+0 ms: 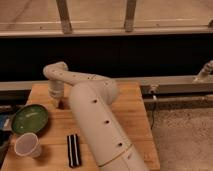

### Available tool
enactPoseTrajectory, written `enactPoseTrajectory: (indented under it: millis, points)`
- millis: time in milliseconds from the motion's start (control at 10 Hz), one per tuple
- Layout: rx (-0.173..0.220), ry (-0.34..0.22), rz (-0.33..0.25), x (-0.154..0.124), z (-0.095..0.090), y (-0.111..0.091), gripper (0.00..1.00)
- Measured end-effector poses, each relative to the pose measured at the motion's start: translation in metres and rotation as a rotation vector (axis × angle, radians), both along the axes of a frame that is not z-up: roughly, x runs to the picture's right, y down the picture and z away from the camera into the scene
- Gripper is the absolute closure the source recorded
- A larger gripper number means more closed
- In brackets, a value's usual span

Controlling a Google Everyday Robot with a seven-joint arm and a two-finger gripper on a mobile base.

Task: Place the pepper in the ceramic bowl

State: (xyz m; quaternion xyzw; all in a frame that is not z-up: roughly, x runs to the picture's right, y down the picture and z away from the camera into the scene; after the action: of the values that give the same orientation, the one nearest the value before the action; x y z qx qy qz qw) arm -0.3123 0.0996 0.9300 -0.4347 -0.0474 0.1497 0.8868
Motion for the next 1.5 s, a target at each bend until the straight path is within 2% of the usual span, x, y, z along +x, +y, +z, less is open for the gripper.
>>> enactPoseTrajectory:
  millis: [200,1500]
  points:
    - [-0.001,0.001,-0.001,0.0005,-0.0007,-0.0001,0.99]
    - [-0.008,-0.001,-0.004,0.0007,-0.0005,-0.0007,1.0]
